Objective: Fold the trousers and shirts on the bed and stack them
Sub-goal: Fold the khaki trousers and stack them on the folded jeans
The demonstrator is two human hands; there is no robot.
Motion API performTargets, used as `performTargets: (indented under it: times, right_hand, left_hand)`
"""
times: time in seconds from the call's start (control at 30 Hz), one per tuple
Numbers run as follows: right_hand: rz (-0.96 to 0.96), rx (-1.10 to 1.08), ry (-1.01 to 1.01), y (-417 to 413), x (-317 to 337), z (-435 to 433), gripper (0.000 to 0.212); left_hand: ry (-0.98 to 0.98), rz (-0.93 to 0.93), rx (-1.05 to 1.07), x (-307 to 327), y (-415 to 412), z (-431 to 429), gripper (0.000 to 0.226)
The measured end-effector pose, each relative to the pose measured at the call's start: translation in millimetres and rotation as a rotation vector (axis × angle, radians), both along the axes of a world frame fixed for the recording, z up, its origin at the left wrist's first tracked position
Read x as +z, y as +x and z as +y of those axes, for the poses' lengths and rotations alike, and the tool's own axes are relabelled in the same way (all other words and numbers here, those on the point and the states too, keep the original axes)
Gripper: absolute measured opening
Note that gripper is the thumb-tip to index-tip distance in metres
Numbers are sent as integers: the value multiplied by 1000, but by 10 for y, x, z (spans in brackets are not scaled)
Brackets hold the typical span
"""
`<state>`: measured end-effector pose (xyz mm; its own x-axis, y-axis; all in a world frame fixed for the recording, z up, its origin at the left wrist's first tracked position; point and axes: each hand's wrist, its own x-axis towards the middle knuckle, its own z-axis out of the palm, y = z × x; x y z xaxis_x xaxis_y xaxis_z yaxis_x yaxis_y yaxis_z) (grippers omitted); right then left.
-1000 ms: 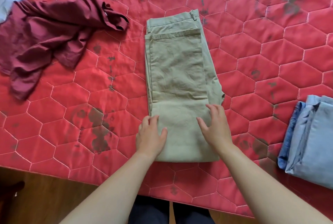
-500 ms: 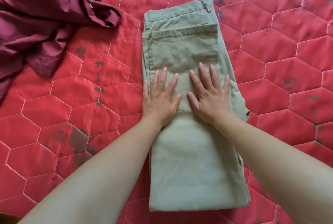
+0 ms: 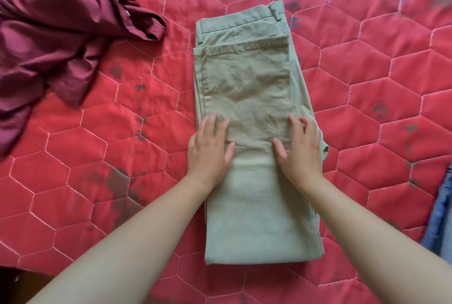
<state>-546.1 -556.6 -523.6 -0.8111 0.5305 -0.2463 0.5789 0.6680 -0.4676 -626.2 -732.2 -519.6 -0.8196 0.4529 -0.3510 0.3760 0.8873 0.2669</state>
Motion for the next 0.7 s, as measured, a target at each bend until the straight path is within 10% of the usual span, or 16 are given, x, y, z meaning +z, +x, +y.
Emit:
performTargets:
  times: [0.7]
  right_hand:
    - [59, -46, -96, -1004, 18, 354, 62]
  left_hand:
    - [267, -64, 434, -14, -985, 350, 67]
